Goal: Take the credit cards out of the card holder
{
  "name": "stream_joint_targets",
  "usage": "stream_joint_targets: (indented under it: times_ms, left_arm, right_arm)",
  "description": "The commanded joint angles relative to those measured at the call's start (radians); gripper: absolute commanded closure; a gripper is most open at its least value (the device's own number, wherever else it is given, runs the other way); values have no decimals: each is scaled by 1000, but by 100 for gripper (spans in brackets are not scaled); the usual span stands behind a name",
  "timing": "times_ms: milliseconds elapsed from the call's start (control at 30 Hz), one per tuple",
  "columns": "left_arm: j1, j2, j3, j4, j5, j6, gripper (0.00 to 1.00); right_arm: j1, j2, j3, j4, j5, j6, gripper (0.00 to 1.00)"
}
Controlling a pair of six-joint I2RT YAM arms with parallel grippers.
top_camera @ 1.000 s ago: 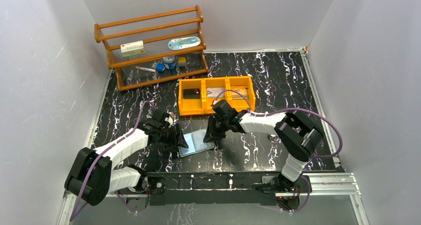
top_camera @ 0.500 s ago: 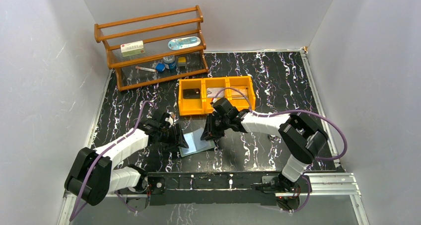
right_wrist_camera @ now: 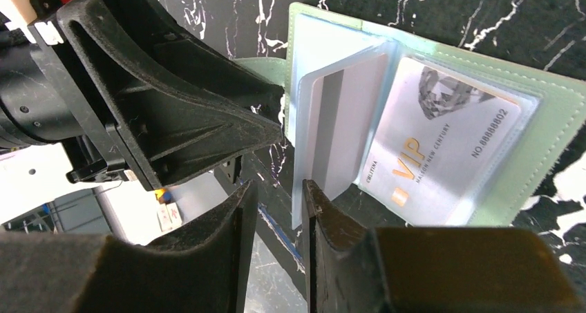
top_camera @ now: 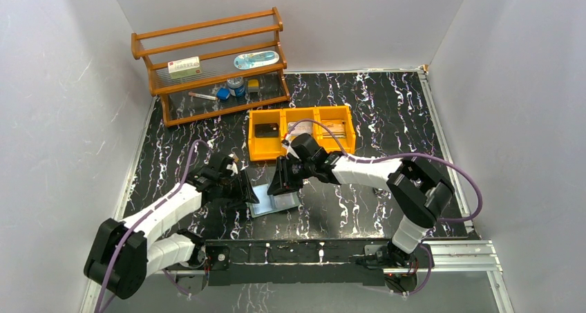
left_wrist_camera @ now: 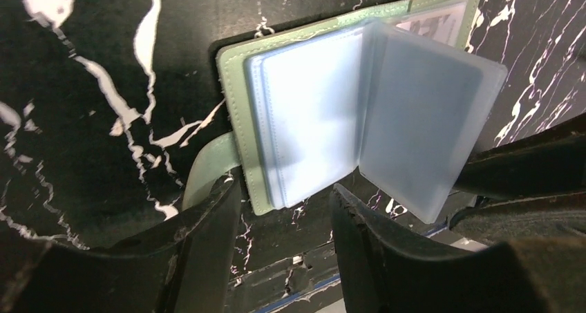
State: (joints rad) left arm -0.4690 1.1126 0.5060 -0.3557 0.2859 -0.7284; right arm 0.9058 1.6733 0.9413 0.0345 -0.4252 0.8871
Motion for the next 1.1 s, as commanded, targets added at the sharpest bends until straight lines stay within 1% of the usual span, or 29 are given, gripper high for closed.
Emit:
stream_joint_targets:
  times_ms: [0,100,167,200,400,467,533,567,633,700,767,933,1067]
  left_arm:
    - [-5,-83,37,-93,-113,-68,52]
    - [-5,-135,41,-126,-156,-97,51]
    - [-5,-159,46,-140,-171,-108,51]
    - [-5,-169,50,-147,-177,-112,51]
    - [-3,-195,68,-166,-214,-115,48]
    - [-5,-190,74,-168,-211,-112,47]
    - [-5,-187,77,-168,-205,-111,47]
    - [-4,-185,78,-165,-197,-107,46]
    - [-5,-182,81,-146,-163,-82,46]
    - [-5,-177,87,-121,-116,-64,47]
    - [-5,-167,95,-77,-59,-47,47]
    - [-5,-124,112,-2,48,-33,49]
    - [-5,-67,124,11,103,-24,49]
  right_arm:
    - [5,31,48,60,-64,5,62]
    - [5,56,53,87,-103,9,61]
    - [8,62,62,131,-170,13,60]
    - [11,90,71,128,-175,10,58]
    - [15,108,93,95,-178,-19,52]
    - [14,98,94,83,-167,-29,52]
    - [14,82,98,43,-126,-31,52]
    - [13,75,97,21,-89,-56,52]
    - [11,37,88,-17,-13,-56,53]
    - [3,12,73,-45,51,-42,56]
    - [-9,-10,41,-39,84,-16,57]
    - [-41,-13,3,4,43,15,59]
    - [-41,3,1,25,13,18,60]
